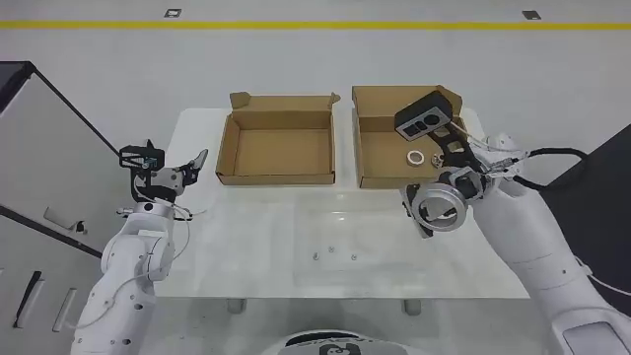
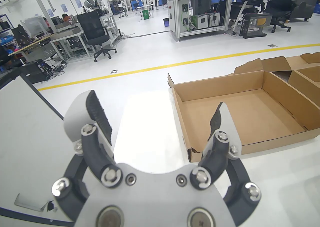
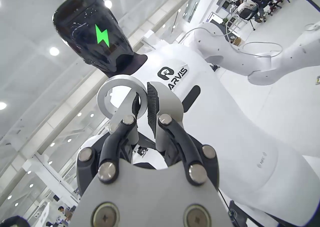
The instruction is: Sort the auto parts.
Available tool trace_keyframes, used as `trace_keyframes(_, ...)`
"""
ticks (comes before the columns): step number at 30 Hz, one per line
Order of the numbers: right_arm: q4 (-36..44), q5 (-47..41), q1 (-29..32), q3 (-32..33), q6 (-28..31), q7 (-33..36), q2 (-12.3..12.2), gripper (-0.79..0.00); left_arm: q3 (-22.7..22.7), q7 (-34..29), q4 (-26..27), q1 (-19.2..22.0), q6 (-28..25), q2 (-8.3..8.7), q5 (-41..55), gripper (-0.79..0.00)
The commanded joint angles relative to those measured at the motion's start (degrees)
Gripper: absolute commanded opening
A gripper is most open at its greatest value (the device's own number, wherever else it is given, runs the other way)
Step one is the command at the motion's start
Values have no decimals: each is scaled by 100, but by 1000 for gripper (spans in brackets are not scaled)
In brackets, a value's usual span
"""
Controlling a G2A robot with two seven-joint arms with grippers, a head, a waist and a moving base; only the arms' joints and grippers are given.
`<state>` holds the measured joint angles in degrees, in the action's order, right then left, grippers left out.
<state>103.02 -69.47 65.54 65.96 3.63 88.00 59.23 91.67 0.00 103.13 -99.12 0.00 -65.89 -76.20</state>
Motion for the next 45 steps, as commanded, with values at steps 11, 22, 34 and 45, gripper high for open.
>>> trace_keyframes(11, 343, -1428, 110, -96, -345, -86, 133, -785, 0, 0, 0, 0, 0, 0, 0, 0)
trace_keyframes(22, 573, -2188, 5, -288, -651, -131, 317, -785, 0, 0, 0, 0, 0, 0, 0, 0)
trace_keyframes(34, 687, -817, 86, 114, -380, -1124, 333, -785, 0, 0, 0, 0, 0, 0, 0, 0)
trace_keyframes(45, 858, 57, 176, 380, -500, -1564, 309, -785, 0, 0, 0, 0, 0, 0, 0, 0)
